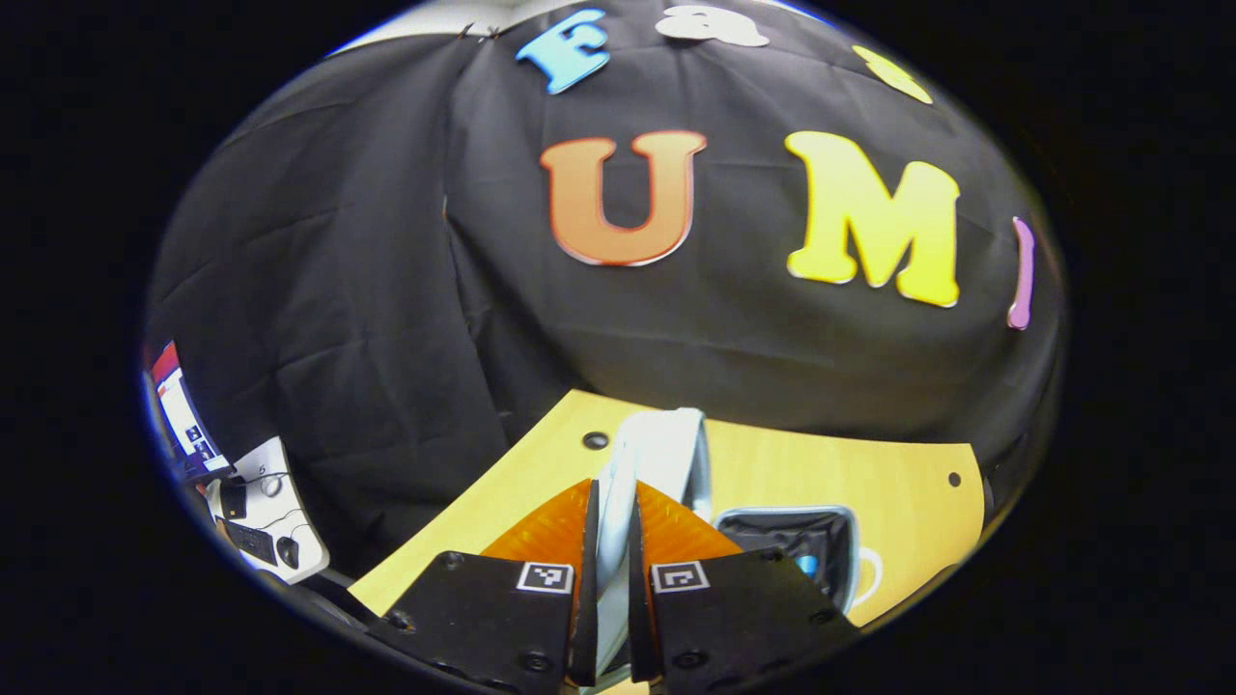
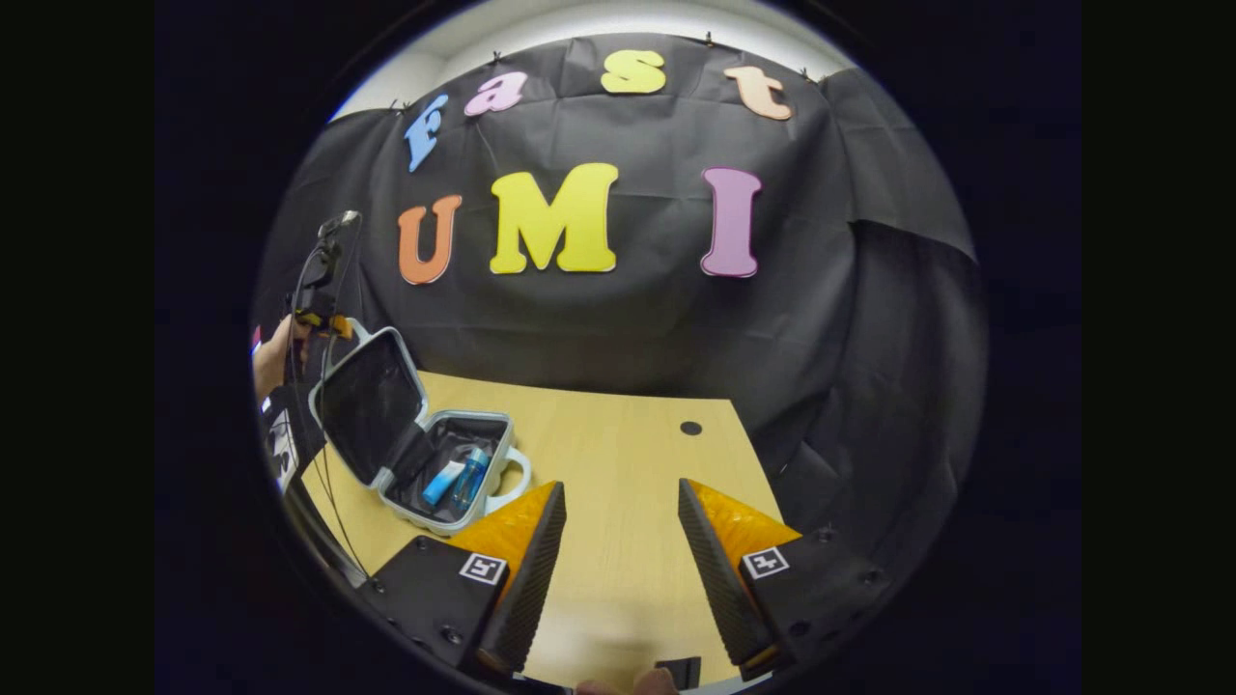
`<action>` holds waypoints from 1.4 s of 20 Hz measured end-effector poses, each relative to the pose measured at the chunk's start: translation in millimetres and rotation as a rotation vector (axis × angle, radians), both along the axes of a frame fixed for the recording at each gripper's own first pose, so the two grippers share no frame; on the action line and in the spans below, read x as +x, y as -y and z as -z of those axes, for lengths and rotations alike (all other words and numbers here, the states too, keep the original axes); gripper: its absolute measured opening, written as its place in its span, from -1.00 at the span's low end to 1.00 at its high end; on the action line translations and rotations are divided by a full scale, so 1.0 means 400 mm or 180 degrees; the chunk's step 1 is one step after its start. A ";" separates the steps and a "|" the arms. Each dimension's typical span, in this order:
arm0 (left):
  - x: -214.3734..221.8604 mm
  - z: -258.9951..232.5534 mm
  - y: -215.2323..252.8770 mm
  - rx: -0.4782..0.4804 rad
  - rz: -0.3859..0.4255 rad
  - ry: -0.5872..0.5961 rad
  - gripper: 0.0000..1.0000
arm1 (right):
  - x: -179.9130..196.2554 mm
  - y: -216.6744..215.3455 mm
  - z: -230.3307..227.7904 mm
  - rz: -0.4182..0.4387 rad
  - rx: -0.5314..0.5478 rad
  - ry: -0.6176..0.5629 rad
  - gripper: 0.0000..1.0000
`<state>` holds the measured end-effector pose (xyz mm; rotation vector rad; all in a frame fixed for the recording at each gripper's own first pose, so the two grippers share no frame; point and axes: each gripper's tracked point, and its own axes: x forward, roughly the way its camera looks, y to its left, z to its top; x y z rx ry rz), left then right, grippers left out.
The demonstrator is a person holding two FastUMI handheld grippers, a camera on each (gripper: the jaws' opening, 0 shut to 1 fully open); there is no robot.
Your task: First open the suitcase, pack the skin care products into it, and then close the suitcase.
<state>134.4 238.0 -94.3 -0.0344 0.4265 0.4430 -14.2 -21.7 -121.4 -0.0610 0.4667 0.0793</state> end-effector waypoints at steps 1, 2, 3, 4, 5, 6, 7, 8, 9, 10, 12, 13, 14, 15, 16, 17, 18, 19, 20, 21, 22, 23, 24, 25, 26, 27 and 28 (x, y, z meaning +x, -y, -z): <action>0.015 -0.007 0.077 0.0001 0.0072 0.0093 -0.69 | 0.000 0.025 -0.008 0.0020 0.0001 0.0033 0.41; 0.036 -0.008 0.153 0.0007 0.0148 0.0158 -0.70 | -0.003 0.051 -0.013 0.0060 -0.0026 0.0057 0.41; 0.057 -0.006 0.225 0.0011 0.0224 0.0206 -0.70 | -0.008 0.081 -0.018 0.0097 -0.0061 0.0073 0.41; 0.076 0.015 0.296 -0.0022 0.0308 0.0218 -0.70 | -0.019 0.114 -0.023 0.0145 -0.0105 0.0089 0.41; 0.101 0.040 0.363 -0.0077 0.0393 0.0227 -0.70 | -0.026 0.141 -0.039 0.0192 -0.0153 0.0118 0.41; 0.123 0.073 0.422 -0.0173 0.0467 0.0193 -0.70 | -0.029 0.174 -0.050 0.0250 -0.0209 0.0150 0.41; 0.136 0.114 0.481 -0.0262 0.0506 0.0173 -0.70 | -0.032 0.209 -0.056 0.0303 -0.0281 0.0172 0.41; 0.153 0.151 0.535 -0.0339 0.0523 0.0132 -0.70 | -0.033 0.241 -0.060 0.0358 -0.0354 0.0189 0.41; 0.174 0.190 0.575 -0.0356 0.0531 0.0111 -0.69 | -0.037 0.270 -0.066 0.0407 -0.0420 0.0201 0.31; 0.195 0.232 0.613 -0.0340 0.0545 0.0071 -0.70 | -0.045 0.299 -0.066 0.0456 -0.0496 0.0226 0.40; 0.232 0.312 0.668 -0.0278 0.0604 0.0008 -0.69 | -0.059 0.368 -0.062 0.0601 -0.0664 0.0251 0.36; 0.237 0.358 0.689 -0.0266 0.0623 -0.0049 -0.69 | -0.065 0.387 -0.058 0.0646 -0.0672 0.0231 0.36; 0.244 0.401 0.705 -0.0241 0.0647 -0.0120 -0.69 | -0.070 0.404 -0.049 0.0696 -0.0696 0.0195 0.37; 0.240 0.445 0.719 -0.0231 0.0657 -0.0209 -0.69 | -0.078 0.423 -0.040 0.0740 -0.0722 0.0155 0.37; 0.241 0.482 0.723 -0.0236 0.0659 -0.0287 -0.69 | -0.084 0.438 -0.034 0.0773 -0.0737 0.0127 0.37; 0.237 0.504 0.730 -0.0229 0.0672 -0.0319 -0.69 | -0.090 0.449 -0.034 0.0803 -0.0750 0.0112 0.37; 0.235 0.515 0.740 -0.0192 0.0689 -0.0329 -0.68 | -0.094 0.457 -0.032 0.0823 -0.0758 0.0107 0.36; 0.235 0.520 0.746 -0.0152 0.0712 -0.0331 -0.69 | -0.097 0.460 -0.031 0.0829 -0.0766 0.0098 0.34; 0.231 0.527 0.749 -0.0109 0.0726 -0.0332 -0.69 | -0.102 0.460 -0.025 0.0821 -0.0770 0.0082 0.36; 0.231 0.540 0.750 -0.0065 0.0738 -0.0344 -0.69 | -0.100 0.454 -0.028 0.0809 -0.0774 0.0073 0.37; 0.227 0.549 0.752 -0.0006 0.0759 -0.0372 -0.69 | -0.098 0.452 -0.029 0.0792 -0.0776 0.0065 0.36; 0.225 0.550 0.751 0.0076 0.0767 -0.0367 -0.68 | -0.099 0.446 -0.024 0.0776 -0.0775 0.0062 0.36; 0.225 0.556 0.754 0.0150 0.0775 -0.0352 -0.57 | -0.101 0.443 -0.020 0.0765 -0.0775 0.0068 0.38; 0.223 0.562 0.757 0.0183 0.0789 -0.0340 -0.67 | -0.100 0.435 -0.024 0.0747 -0.0775 0.0081 0.36; 0.214 0.578 0.763 0.0166 0.0805 -0.0376 -0.64 | -0.102 0.430 -0.024 0.0730 -0.0784 0.0081 0.37; 0.207 0.598 0.771 0.0100 0.0835 -0.0411 -0.55 | -0.104 0.425 -0.022 0.0716 -0.0785 0.0083 0.37; 0.210 0.588 0.770 0.0107 0.0866 -0.0342 -0.48 | -0.105 0.418 -0.023 0.0710 -0.0783 0.0079 0.36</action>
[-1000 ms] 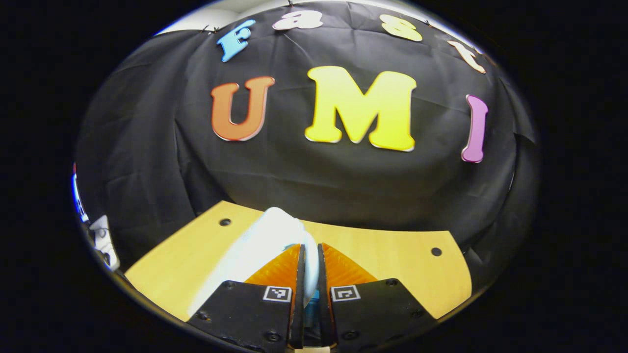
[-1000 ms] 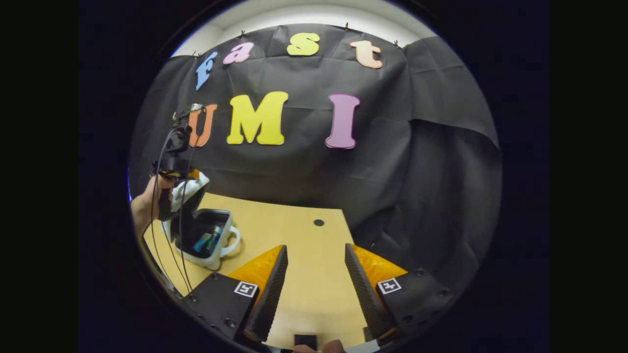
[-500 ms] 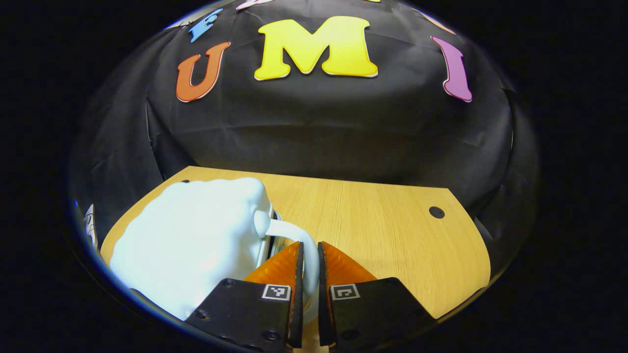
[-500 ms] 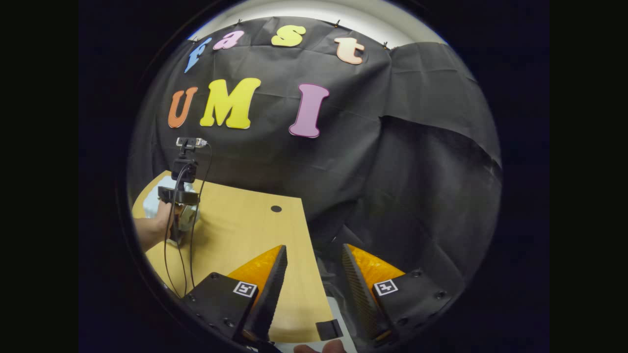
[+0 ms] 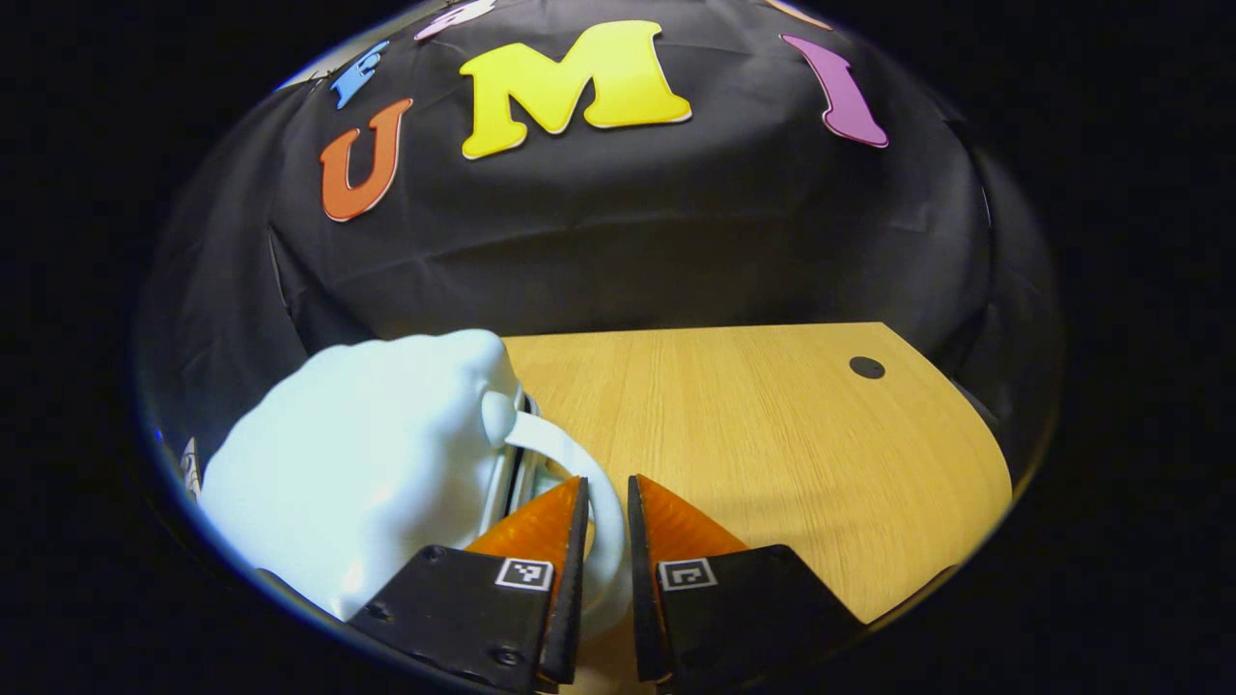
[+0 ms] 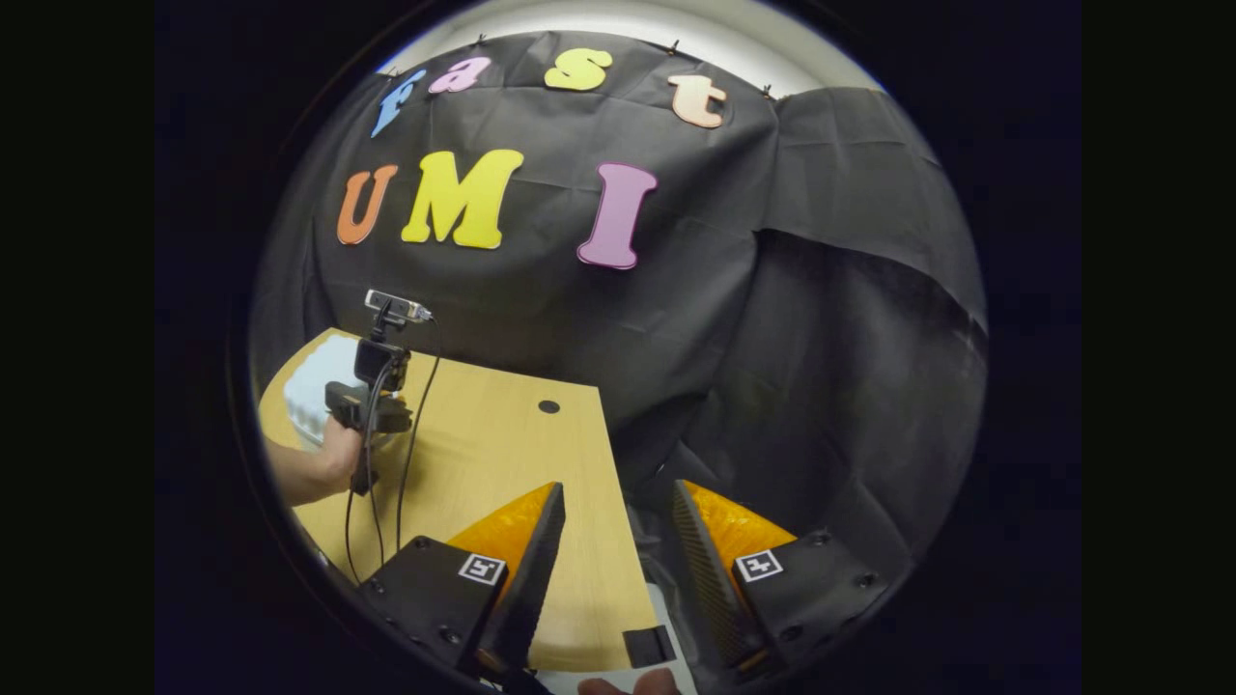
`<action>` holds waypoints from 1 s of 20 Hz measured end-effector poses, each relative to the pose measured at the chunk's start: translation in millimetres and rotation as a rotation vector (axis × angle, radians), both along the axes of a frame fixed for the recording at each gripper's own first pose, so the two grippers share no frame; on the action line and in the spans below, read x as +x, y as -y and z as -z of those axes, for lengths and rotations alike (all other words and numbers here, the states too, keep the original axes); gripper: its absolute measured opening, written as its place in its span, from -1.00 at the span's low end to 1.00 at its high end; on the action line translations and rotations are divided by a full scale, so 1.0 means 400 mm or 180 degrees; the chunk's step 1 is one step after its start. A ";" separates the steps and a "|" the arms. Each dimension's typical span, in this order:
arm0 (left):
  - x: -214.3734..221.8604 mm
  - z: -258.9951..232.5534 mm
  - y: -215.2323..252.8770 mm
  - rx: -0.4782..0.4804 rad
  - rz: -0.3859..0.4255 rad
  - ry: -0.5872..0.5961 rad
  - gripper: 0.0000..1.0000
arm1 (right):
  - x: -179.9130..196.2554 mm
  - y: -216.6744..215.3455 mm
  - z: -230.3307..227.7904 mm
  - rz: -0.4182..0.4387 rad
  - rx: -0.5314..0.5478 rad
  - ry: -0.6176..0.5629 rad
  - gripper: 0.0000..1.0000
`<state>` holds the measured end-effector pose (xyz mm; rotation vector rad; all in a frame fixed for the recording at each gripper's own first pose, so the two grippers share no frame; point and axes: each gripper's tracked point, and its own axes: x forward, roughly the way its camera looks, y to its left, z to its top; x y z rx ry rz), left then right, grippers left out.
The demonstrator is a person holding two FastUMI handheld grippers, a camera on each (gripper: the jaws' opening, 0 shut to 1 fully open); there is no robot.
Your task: First open the suitcase, pack the skin care products into it, and then close the suitcase.
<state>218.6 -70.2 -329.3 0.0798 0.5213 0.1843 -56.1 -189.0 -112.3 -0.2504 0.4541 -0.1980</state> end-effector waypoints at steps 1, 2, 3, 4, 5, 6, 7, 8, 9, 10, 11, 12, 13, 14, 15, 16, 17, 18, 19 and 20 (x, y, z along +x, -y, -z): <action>0.002 -0.009 0.006 -0.0013 0.0050 0.0026 -0.47 | -0.002 -0.007 -0.003 -0.0008 0.0011 0.0003 0.36; -0.006 -0.016 0.018 -0.0053 0.0115 0.0052 -0.46 | -0.002 -0.015 -0.004 -0.0032 0.0021 0.0016 0.36; -0.014 -0.030 0.026 -0.0108 0.0177 0.0090 -0.09 | 0.001 -0.024 -0.012 -0.0051 0.0014 0.0053 0.38; -0.022 -0.046 0.035 -0.0190 0.0213 0.0131 -0.16 | 0.007 -0.033 -0.017 -0.0066 0.0033 0.0078 0.36; -0.038 -0.065 0.061 -0.0333 0.0308 0.0179 0.22 | 0.013 -0.048 -0.020 -0.0083 0.0073 0.0102 0.36; -0.052 -0.088 0.080 -0.0400 0.0362 0.0211 0.52 | 0.022 -0.068 -0.025 -0.0110 0.0130 0.0130 0.36; -0.074 -0.122 0.081 -0.0396 0.0383 0.0260 0.82 | 0.029 -0.086 -0.033 -0.0138 0.0165 0.0167 0.36; -0.105 -0.177 0.082 -0.0410 0.0410 0.0345 1.00 | 0.046 -0.114 -0.053 -0.0189 0.0204 0.0249 0.37; -0.126 -0.236 0.087 -0.0459 0.0464 0.0485 1.00 | 0.061 -0.141 -0.074 -0.0235 0.0241 0.0323 0.35; -0.148 -0.308 0.086 -0.0470 0.0521 0.0619 1.00 | 0.081 -0.174 -0.100 -0.0304 0.0299 0.0424 0.36; -0.174 -0.386 0.066 -0.0413 0.0516 0.0762 1.00 | 0.096 -0.202 -0.126 -0.0359 0.0355 0.0517 0.35; -0.195 -0.472 0.041 -0.0380 0.0514 0.0934 1.00 | 0.115 -0.235 -0.159 -0.0430 0.0414 0.0639 0.35; -0.216 -0.553 0.022 -0.0374 0.0527 0.1113 1.00 | 0.131 -0.261 -0.187 -0.0480 0.0453 0.0737 0.34; -0.247 -0.632 0.009 -0.0368 0.0519 0.1287 1.00 | 0.145 -0.289 -0.219 -0.0541 0.0502 0.0841 0.36; -0.277 -0.698 -0.008 -0.0364 0.0494 0.1423 1.00 | 0.157 -0.317 -0.251 -0.0594 0.0568 0.0937 0.36; -0.306 -0.747 -0.022 -0.0358 0.0461 0.1519 0.99 | 0.169 -0.346 -0.284 -0.0643 0.0649 0.1034 0.36; -0.335 -0.784 -0.039 -0.0346 0.0422 0.1588 0.99 | 0.179 -0.368 -0.309 -0.0677 0.0699 0.1098 0.36; -0.368 -0.820 -0.058 -0.0322 0.0399 0.1649 1.00 | 0.183 -0.382 -0.329 -0.0692 0.0741 0.1163 0.36; -0.397 -0.851 -0.079 -0.0274 0.0360 0.1710 1.00 | 0.184 -0.396 -0.343 -0.0707 0.0764 0.1203 0.36; -0.411 -0.874 -0.089 -0.0236 0.0337 0.1766 1.00 | 0.183 -0.411 -0.353 -0.0724 0.0783 0.1235 0.36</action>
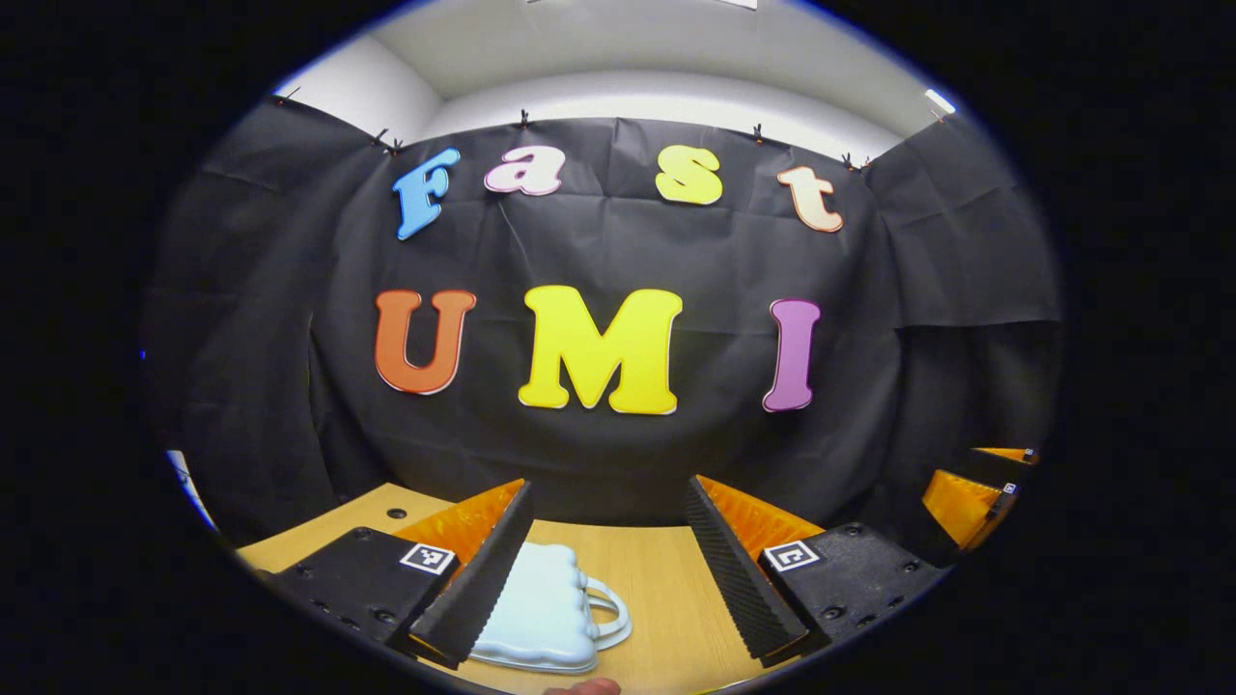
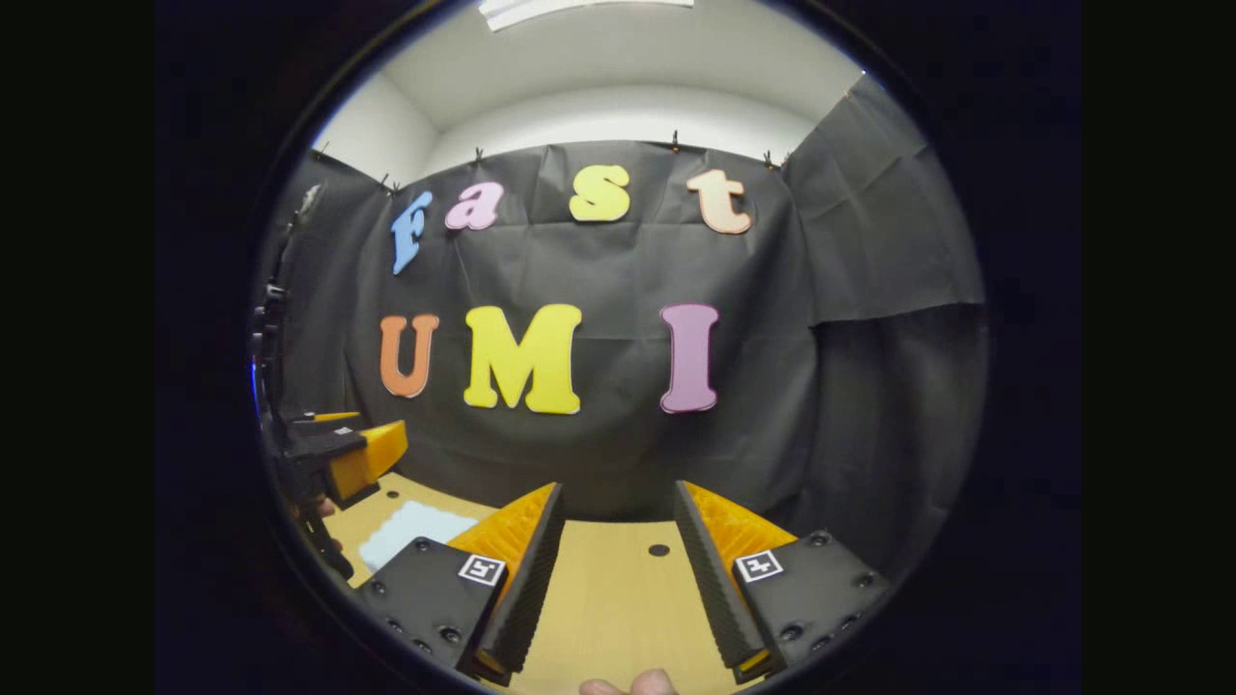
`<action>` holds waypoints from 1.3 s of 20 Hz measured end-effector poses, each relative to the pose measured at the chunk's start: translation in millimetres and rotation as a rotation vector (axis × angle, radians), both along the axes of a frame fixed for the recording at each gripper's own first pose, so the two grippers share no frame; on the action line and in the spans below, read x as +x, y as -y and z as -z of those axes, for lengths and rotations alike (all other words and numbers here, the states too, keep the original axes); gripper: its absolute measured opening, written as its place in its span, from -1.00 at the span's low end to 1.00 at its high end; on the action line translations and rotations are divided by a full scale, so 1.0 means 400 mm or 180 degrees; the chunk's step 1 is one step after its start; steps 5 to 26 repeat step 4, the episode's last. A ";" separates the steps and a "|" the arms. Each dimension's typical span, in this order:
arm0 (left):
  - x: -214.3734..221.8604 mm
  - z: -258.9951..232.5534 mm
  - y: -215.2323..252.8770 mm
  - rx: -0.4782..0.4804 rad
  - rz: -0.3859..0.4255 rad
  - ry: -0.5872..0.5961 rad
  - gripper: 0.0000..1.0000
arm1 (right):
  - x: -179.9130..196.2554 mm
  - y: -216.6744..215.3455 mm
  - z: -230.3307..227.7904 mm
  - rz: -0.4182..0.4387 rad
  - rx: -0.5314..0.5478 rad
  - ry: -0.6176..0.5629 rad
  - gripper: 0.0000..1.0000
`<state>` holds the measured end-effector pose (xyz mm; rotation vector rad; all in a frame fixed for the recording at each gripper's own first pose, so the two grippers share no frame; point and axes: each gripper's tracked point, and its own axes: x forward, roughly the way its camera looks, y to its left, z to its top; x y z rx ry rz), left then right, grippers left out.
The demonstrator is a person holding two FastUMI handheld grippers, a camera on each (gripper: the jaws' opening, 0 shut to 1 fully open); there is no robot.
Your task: First open the suitcase, pack the skin care products into it, and then close the suitcase.
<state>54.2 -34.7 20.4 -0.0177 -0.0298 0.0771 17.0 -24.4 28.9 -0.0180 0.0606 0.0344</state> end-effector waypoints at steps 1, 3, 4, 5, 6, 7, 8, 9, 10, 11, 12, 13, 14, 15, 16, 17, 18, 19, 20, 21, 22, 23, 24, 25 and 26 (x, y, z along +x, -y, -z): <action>-0.023 -0.020 -0.009 0.0010 -0.0018 0.0035 0.99 | -0.003 -0.013 -0.004 -0.0018 0.0014 0.0016 0.37; -0.068 -0.019 -0.022 -0.0003 -0.0071 0.0031 0.96 | -0.013 -0.039 -0.004 -0.0057 0.0038 0.0029 0.37; -0.078 -0.012 -0.023 -0.0027 -0.0071 0.0034 0.97 | -0.017 -0.048 -0.006 -0.0076 0.0039 0.0052 0.37; -0.078 -0.012 -0.023 -0.0027 -0.0071 0.0034 0.97 | -0.017 -0.048 -0.006 -0.0076 0.0039 0.0052 0.37; -0.078 -0.012 -0.023 -0.0027 -0.0071 0.0034 0.97 | -0.017 -0.048 -0.006 -0.0076 0.0039 0.0052 0.37; -0.078 -0.012 -0.023 -0.0027 -0.0071 0.0034 0.97 | -0.017 -0.048 -0.006 -0.0076 0.0039 0.0052 0.37; -0.078 -0.012 -0.023 -0.0027 -0.0071 0.0034 0.97 | -0.017 -0.048 -0.006 -0.0076 0.0039 0.0052 0.37; -0.078 -0.012 -0.023 -0.0027 -0.0071 0.0034 0.97 | -0.017 -0.048 -0.006 -0.0076 0.0039 0.0052 0.37; -0.078 -0.012 -0.023 -0.0027 -0.0071 0.0034 0.97 | -0.017 -0.048 -0.006 -0.0076 0.0039 0.0052 0.37; -0.078 -0.012 -0.023 -0.0027 -0.0071 0.0034 0.97 | -0.017 -0.048 -0.006 -0.0076 0.0039 0.0052 0.37; -0.078 -0.012 -0.023 -0.0027 -0.0071 0.0034 0.97 | -0.017 -0.048 -0.006 -0.0076 0.0039 0.0052 0.37; -0.078 -0.012 -0.023 -0.0027 -0.0071 0.0034 0.97 | -0.017 -0.048 -0.006 -0.0076 0.0039 0.0052 0.37; -0.078 -0.012 -0.023 -0.0027 -0.0071 0.0034 0.97 | -0.017 -0.048 -0.006 -0.0076 0.0039 0.0052 0.37; -0.078 -0.012 -0.023 -0.0027 -0.0071 0.0034 0.97 | -0.017 -0.048 -0.006 -0.0076 0.0039 0.0052 0.37; -0.078 -0.012 -0.023 -0.0027 -0.0071 0.0034 0.97 | -0.017 -0.048 -0.006 -0.0076 0.0039 0.0052 0.37; -0.078 -0.012 -0.023 -0.0027 -0.0071 0.0034 0.97 | -0.017 -0.048 -0.006 -0.0076 0.0039 0.0052 0.37; -0.078 -0.012 -0.023 -0.0027 -0.0071 0.0034 0.97 | -0.017 -0.048 -0.006 -0.0076 0.0039 0.0052 0.37; -0.078 -0.012 -0.023 -0.0027 -0.0071 0.0034 0.97 | -0.017 -0.048 -0.006 -0.0076 0.0039 0.0052 0.37; -0.078 -0.012 -0.023 -0.0027 -0.0071 0.0034 0.97 | -0.017 -0.048 -0.006 -0.0076 0.0039 0.0052 0.37; -0.078 -0.012 -0.023 -0.0027 -0.0071 0.0034 0.97 | -0.017 -0.048 -0.006 -0.0076 0.0039 0.0052 0.37; -0.078 -0.012 -0.023 -0.0027 -0.0071 0.0034 0.97 | -0.017 -0.048 -0.006 -0.0076 0.0039 0.0052 0.37; -0.078 -0.012 -0.023 -0.0027 -0.0071 0.0034 0.97 | -0.017 -0.048 -0.006 -0.0076 0.0039 0.0052 0.37; -0.078 -0.012 -0.023 -0.0027 -0.0071 0.0034 0.97 | -0.017 -0.048 -0.006 -0.0076 0.0039 0.0052 0.37; -0.078 -0.012 -0.023 -0.0027 -0.0071 0.0034 0.97 | -0.017 -0.048 -0.006 -0.0076 0.0039 0.0052 0.37; -0.078 -0.012 -0.023 -0.0027 -0.0071 0.0034 0.97 | -0.017 -0.048 -0.006 -0.0076 0.0039 0.0052 0.37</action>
